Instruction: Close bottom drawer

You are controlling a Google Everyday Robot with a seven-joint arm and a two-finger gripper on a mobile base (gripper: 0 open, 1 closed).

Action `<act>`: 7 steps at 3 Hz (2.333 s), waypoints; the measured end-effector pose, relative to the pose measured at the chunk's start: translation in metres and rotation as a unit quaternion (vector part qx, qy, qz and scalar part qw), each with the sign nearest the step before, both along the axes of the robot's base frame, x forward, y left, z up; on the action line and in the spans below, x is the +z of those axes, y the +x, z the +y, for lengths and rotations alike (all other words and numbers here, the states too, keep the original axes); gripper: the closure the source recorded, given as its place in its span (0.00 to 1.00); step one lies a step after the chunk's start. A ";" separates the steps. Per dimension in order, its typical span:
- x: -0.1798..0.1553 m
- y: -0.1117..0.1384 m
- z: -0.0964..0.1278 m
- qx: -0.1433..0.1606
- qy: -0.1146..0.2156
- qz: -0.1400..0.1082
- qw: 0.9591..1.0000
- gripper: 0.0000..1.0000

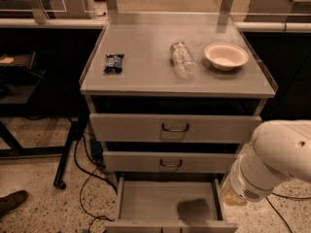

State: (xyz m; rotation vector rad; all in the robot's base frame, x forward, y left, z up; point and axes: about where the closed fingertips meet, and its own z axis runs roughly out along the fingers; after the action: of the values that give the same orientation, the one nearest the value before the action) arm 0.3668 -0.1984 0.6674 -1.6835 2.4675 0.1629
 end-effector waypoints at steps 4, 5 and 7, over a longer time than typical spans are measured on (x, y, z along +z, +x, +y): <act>-0.215 -0.011 -0.003 -0.036 0.024 0.085 0.995 1.00; -0.219 -0.012 -0.003 -0.037 0.026 0.090 0.995 1.00; -0.318 -0.005 -0.020 -0.072 0.030 0.126 0.989 1.00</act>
Offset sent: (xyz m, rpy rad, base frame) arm -0.0237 -0.0059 -0.2199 0.0488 0.2102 -0.0419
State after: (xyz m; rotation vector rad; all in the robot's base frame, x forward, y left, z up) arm 0.3621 -0.2188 0.3493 -1.5386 2.7229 0.4541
